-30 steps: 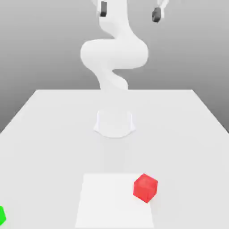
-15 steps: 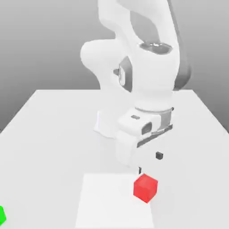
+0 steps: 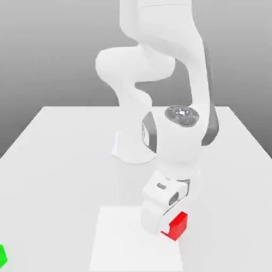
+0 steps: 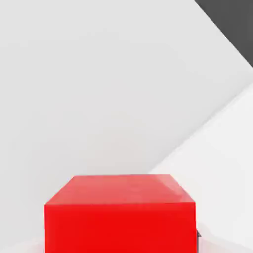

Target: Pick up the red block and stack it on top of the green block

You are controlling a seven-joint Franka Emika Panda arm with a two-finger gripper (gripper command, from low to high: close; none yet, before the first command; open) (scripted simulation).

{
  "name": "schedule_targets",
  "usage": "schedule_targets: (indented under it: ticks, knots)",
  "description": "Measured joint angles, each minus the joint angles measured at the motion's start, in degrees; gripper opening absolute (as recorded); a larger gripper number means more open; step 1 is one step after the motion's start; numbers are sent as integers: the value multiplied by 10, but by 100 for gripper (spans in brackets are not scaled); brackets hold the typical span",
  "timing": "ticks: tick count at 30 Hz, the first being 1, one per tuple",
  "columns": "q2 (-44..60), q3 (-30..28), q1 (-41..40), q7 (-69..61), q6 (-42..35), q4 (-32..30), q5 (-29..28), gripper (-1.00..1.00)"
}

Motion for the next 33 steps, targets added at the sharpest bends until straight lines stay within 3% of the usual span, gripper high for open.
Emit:
schedule_targets:
  ticks: [4,7,25,29,30,33]
  knots:
    - [-78,2,-3,-2,-67,-10,5,-100]
    - [-73,-21,-38,50,-99,25,20,-100]
    - [88,-243,-208,458,-255,320,143,-100]
    - [162,-225,-239,451,-207,340,191,-100]
    - [173,-221,-243,448,-199,342,197,100]
    - [173,-221,-243,448,-199,342,197,100]
